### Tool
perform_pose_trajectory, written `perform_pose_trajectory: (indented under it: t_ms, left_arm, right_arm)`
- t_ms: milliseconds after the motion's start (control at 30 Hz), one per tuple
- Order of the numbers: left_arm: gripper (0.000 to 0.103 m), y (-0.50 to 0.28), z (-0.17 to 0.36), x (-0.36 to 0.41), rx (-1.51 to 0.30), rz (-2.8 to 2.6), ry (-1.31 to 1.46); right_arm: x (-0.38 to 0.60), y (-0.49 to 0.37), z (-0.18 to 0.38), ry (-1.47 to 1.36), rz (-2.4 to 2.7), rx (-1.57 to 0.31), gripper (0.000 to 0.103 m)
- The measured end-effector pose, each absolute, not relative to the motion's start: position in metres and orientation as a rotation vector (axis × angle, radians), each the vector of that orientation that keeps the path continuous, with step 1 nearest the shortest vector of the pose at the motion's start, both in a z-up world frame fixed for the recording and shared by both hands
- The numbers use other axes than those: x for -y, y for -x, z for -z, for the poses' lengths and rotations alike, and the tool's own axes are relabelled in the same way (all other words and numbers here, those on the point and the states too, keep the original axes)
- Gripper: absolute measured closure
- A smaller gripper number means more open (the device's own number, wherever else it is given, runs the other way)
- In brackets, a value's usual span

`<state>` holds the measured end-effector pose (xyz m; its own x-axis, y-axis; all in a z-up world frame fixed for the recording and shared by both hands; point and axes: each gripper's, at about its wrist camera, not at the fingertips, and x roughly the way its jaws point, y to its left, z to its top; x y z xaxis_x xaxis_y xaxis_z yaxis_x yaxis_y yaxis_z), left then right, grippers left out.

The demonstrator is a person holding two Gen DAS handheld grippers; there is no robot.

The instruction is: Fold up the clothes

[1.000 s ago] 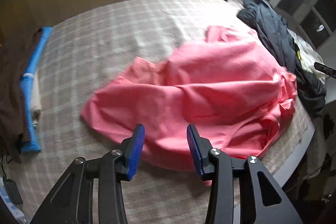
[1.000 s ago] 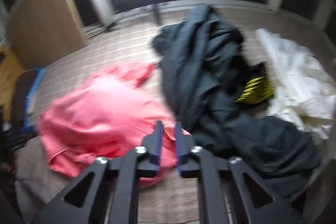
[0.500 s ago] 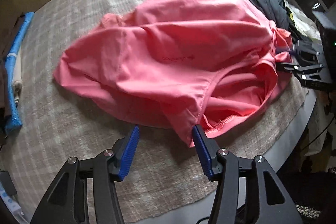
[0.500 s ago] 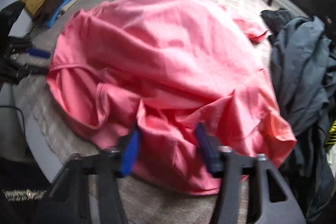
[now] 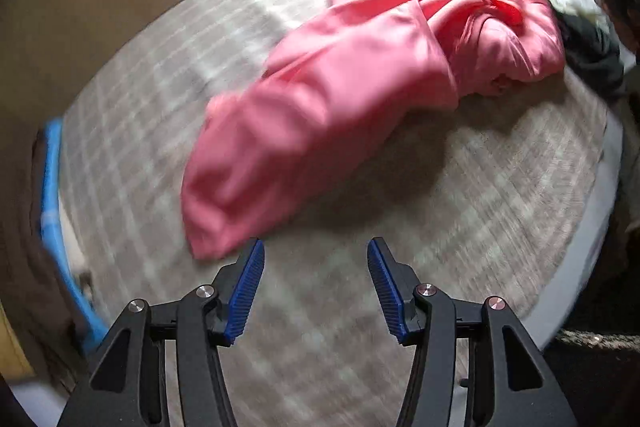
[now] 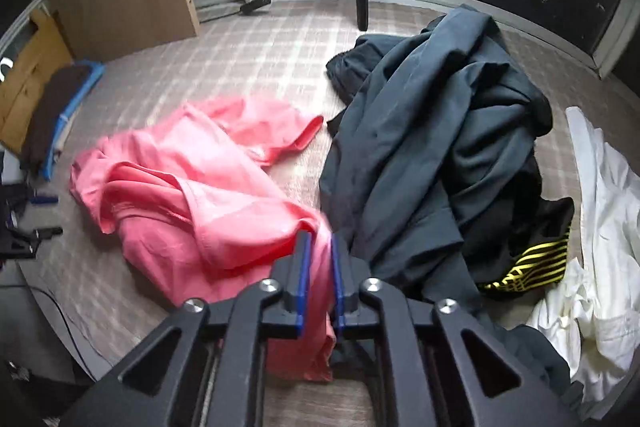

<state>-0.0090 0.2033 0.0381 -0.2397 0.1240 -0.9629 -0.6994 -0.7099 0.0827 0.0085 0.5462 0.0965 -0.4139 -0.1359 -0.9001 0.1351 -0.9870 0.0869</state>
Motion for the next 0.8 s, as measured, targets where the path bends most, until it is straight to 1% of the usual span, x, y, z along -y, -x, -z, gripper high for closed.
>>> perform_pose_trajectory:
  t_ms: [33,67,133,233,267,333,367,400,467,533,567,600,633,667,700,733,767,800]
  left_arm:
    - [0.051,0.013,-0.037,-0.212,-0.708,-1.987,1.453]
    - [0.051,0.018,-0.038,-0.217,-0.704,-1.979,1.443]
    - [0.051,0.027,-0.040,-0.221,-0.684,-1.964,1.441]
    - [0.051,0.041,-0.044,-0.228,-0.655,-1.943,1.438]
    - [0.055,0.045,-0.045,-0.230,-0.645,-1.935,1.437]
    - [0.075,0.055,-0.047,-0.234,-0.626,-1.920,1.435]
    - [0.092,0.059,-0.049,-0.236,-0.616,-1.913,1.434]
    - [0.095,0.064,-0.050,-0.238,-0.606,-1.906,1.433]
    - [0.095,0.073,-0.052,-0.242,-0.587,-1.891,1.431]
    - [0.095,0.104,-0.064,-0.242,-0.544,-1.967,1.403]
    - [0.089,0.122,-0.070,-0.241,-0.519,-2.015,1.385]
    - [0.078,0.148,-0.073,-0.238,-0.527,-2.113,1.393]
    - [0.072,0.170,-0.073,-0.235,-0.511,-2.166,1.425]
    - [0.070,0.186,-0.073,-0.230,-0.467,-2.173,1.463]
    - [0.070,0.201,-0.073,-0.226,-0.422,-2.178,1.501]
    - [0.069,0.204,-0.078,-0.222,-0.411,-2.175,1.488]
    - [0.065,0.200,-0.085,-0.219,-0.419,-2.168,1.444]
    - [0.063,0.192,-0.091,-0.217,-0.440,-2.148,1.407]
  right_arm:
    - [-0.546,-0.008,-0.092,-1.615,2.496,-0.013,0.062]
    - [-0.545,-0.011,-0.091,-1.604,2.473,-0.003,0.059]
    - [-0.546,-0.018,-0.089,-1.571,2.427,0.024,0.059]
    - [-0.541,-0.023,-0.083,-1.570,2.399,-0.020,0.059]
    - [-0.541,-0.022,-0.079,-1.570,2.402,-0.039,0.059]
    - [-0.540,-0.019,-0.071,-1.569,2.409,-0.078,0.059]
    - [-0.539,-0.018,-0.067,-1.569,2.413,-0.097,0.059]
    - [-0.539,-0.016,-0.066,-1.557,2.413,-0.111,0.059]
    - [-0.536,-0.009,-0.063,-1.531,2.386,-0.140,0.058]
    - [-0.526,0.004,-0.056,-1.509,2.319,-0.214,0.058]
    - [-0.521,0.013,-0.053,-1.489,2.303,-0.276,0.060]
    - [-0.522,0.026,-0.052,-1.497,2.352,-0.318,0.060]
    - [-0.532,0.043,-0.054,-1.545,2.430,-0.288,0.060]
    - [-0.545,0.054,-0.058,-1.575,2.440,-0.172,0.060]
    - [-0.558,0.063,-0.061,-1.590,2.418,-0.033,0.060]
    - [-0.564,0.064,-0.066,-1.570,2.397,0.023,0.060]
    - [-0.567,0.063,-0.072,-1.536,2.378,0.047,0.059]
    - [-0.567,0.060,-0.077,-1.515,2.376,0.014,0.059]
